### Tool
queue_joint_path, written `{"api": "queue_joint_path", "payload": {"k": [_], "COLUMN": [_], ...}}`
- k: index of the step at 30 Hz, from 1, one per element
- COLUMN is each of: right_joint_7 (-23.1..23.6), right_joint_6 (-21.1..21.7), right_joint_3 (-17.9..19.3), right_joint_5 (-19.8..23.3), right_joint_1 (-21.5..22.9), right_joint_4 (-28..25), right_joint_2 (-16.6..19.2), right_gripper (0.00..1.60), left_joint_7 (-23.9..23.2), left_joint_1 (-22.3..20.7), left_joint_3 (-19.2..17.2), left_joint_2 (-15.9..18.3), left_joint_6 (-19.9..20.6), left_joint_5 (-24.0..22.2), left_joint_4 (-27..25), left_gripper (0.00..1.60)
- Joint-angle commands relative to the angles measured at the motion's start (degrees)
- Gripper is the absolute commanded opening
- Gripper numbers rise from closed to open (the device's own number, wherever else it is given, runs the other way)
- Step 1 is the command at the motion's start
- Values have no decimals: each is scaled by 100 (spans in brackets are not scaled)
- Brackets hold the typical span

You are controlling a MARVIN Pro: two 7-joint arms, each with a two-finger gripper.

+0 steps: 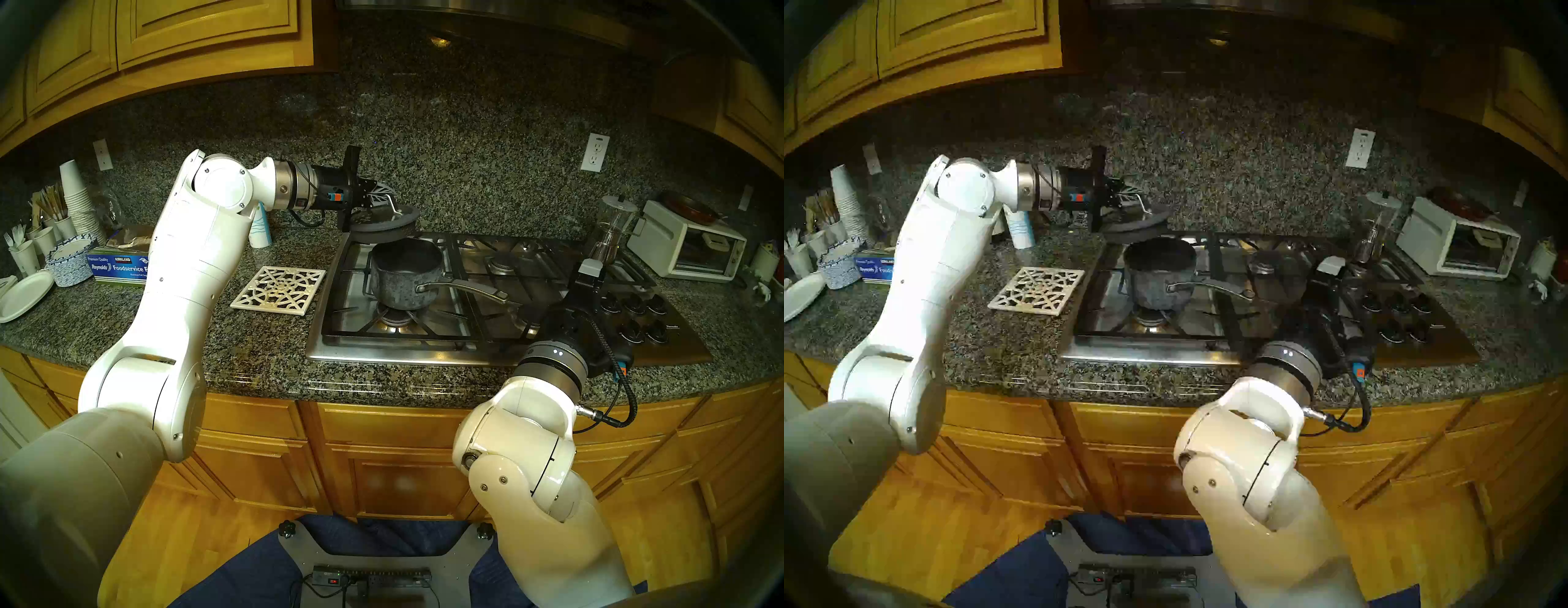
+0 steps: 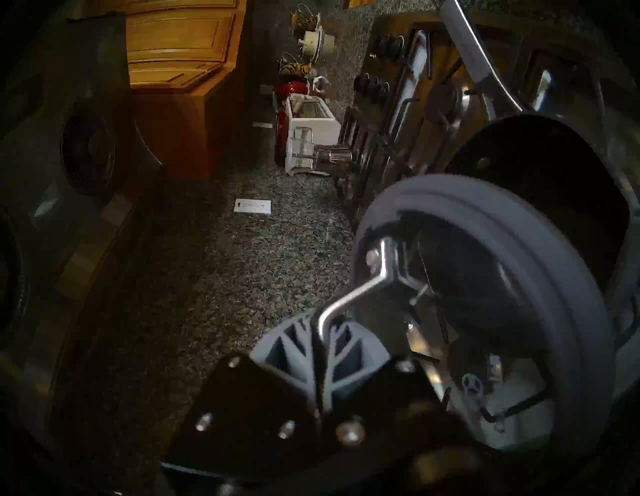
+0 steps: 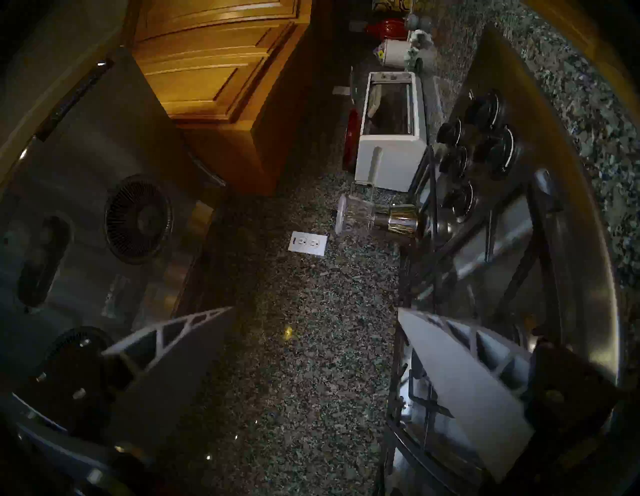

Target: Pick up the pot, put it on the stove, take off the pot lid

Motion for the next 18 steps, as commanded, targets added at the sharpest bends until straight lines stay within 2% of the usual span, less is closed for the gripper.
{"api": "queue_joint_path", "payload": {"k": [1, 18], "right_joint_7": [-376, -377], "right_joint_6": [10, 10], "right_joint_3": [10, 10], "right_joint_5": [-85, -85], "right_joint_1": [73, 74], "right_joint_4": [-137, -137], "right_joint_2": [-8, -7], "right_gripper": [160, 160], "left_joint_7": [88, 322], "left_joint_1": [-448, -509], "left_joint_3": [-179, -249], "left_joint_2": [108, 531], "left_joint_6": [-72, -390], "left_joint_5": [-29, 173], "left_joint_4": [41, 476], "left_gripper": [0, 0]}}
